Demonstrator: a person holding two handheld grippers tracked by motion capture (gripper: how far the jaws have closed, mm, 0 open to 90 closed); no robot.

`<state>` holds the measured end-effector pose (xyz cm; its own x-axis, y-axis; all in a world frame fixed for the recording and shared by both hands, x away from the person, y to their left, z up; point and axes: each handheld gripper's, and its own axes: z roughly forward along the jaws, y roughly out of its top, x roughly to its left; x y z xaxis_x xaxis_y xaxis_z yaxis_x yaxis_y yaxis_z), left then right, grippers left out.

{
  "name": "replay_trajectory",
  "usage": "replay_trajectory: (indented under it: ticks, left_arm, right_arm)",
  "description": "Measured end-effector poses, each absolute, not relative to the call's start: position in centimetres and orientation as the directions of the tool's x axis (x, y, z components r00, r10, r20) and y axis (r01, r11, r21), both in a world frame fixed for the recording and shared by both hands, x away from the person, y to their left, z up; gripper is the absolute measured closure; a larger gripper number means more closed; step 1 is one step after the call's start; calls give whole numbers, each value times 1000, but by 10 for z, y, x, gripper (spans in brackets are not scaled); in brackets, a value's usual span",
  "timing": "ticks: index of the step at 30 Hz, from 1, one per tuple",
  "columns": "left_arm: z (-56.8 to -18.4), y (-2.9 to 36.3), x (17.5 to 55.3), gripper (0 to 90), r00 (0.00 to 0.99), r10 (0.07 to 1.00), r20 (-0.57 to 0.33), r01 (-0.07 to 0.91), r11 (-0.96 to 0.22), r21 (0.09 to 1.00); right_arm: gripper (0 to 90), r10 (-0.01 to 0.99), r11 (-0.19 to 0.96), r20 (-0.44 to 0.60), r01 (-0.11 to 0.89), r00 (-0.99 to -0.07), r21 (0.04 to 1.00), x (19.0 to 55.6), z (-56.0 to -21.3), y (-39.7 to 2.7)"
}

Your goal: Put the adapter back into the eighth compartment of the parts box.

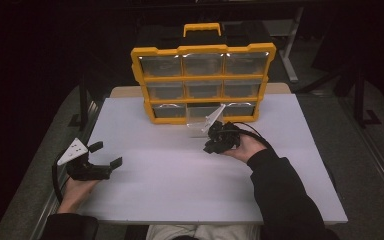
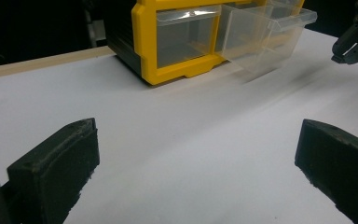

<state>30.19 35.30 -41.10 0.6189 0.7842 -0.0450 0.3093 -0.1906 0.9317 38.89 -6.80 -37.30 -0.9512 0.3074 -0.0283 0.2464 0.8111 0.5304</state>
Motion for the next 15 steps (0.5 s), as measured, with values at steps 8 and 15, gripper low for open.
replay_trajectory:
  ticks: [8, 15]
  left_arm:
    - [-411, 353, 302, 0, 618, 785, -47, 309, -188, 932]
    - [-411, 353, 302, 0, 619, 784, -48, 309, -186, 933]
  right_arm:
    - [752, 306, 817, -29, 247, -951, 522, 390, -370, -68]
    - [751, 316, 813, -34, 252, -948, 525, 393, -359, -68]
